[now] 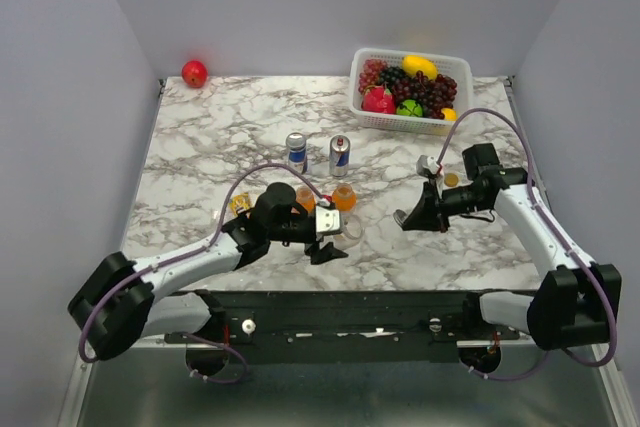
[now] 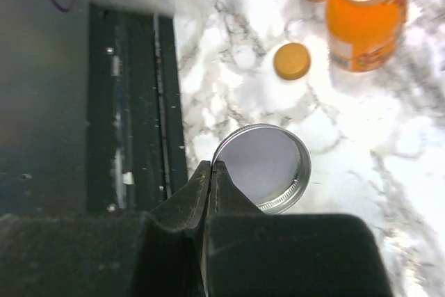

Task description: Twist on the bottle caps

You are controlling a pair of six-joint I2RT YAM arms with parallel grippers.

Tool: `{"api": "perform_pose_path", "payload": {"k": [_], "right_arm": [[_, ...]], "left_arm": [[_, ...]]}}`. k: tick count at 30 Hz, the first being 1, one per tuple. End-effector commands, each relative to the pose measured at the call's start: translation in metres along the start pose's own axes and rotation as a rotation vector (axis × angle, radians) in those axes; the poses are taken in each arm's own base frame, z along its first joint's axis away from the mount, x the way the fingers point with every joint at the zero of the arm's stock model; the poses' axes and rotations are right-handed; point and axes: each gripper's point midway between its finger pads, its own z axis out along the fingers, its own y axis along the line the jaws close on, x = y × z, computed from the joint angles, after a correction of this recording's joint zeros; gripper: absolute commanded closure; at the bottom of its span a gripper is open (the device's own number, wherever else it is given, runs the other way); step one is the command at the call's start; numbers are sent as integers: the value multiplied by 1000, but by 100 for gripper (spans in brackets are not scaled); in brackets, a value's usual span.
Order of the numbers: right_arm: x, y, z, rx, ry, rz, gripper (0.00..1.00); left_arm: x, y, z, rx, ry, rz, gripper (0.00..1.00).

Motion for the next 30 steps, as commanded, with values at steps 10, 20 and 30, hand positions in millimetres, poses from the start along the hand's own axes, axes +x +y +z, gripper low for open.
{"api": "perform_pose_path", "payload": {"k": [10, 20, 30], "right_arm": [[45, 29, -14, -21, 182, -73, 92], [22, 7, -9, -21, 128, 1, 92], [14, 5, -12, 10, 129, 24, 92]], "left_arm": [[25, -17, 49, 31, -110, -85, 98], [45, -19, 83, 45, -170, -108, 88], [42, -18, 110, 45, -286, -123, 83]]}}
